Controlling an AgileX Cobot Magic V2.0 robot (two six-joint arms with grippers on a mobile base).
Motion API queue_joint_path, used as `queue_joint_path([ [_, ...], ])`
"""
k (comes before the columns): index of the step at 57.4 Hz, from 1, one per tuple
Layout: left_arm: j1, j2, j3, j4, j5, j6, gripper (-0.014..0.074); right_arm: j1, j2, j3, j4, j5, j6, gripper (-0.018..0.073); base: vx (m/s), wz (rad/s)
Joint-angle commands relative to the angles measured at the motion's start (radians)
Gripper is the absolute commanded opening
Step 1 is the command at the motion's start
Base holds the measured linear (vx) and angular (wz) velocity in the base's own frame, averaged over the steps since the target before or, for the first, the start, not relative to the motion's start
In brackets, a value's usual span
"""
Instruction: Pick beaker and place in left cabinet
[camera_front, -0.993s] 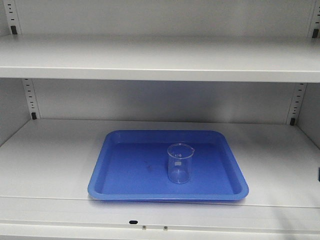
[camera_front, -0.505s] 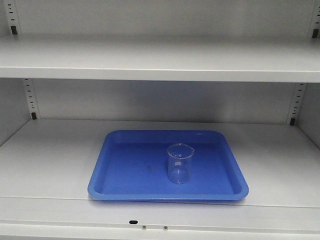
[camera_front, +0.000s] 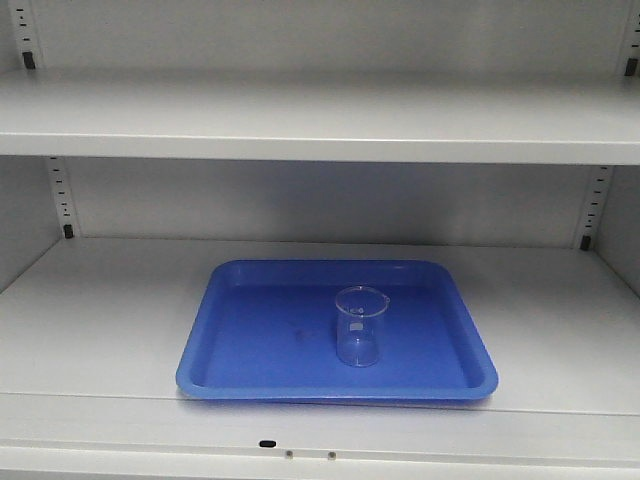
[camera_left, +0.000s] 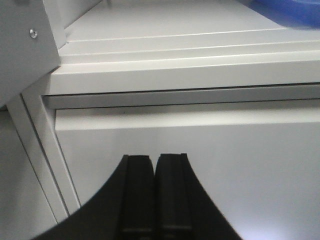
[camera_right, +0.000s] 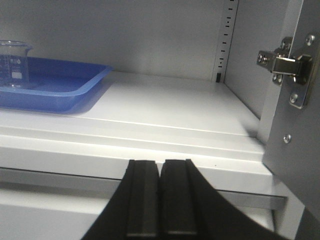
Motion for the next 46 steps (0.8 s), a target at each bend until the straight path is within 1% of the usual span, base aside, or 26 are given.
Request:
queue_joint_path([
  [1,-0.001,-0.017,-0.009,-0.002,-0.084,-0.003,0.0004,-0.005,-0.002,0.006,0.003,-0.072,0.035,-0.0008,0.0,0.0],
  [46,-0.001,-0.017,-0.009,-0.002,-0.084,-0.003,0.0004,-0.005,-0.002,0.005,0.003,-0.072,0.037,-0.0008,0.0,0.0],
])
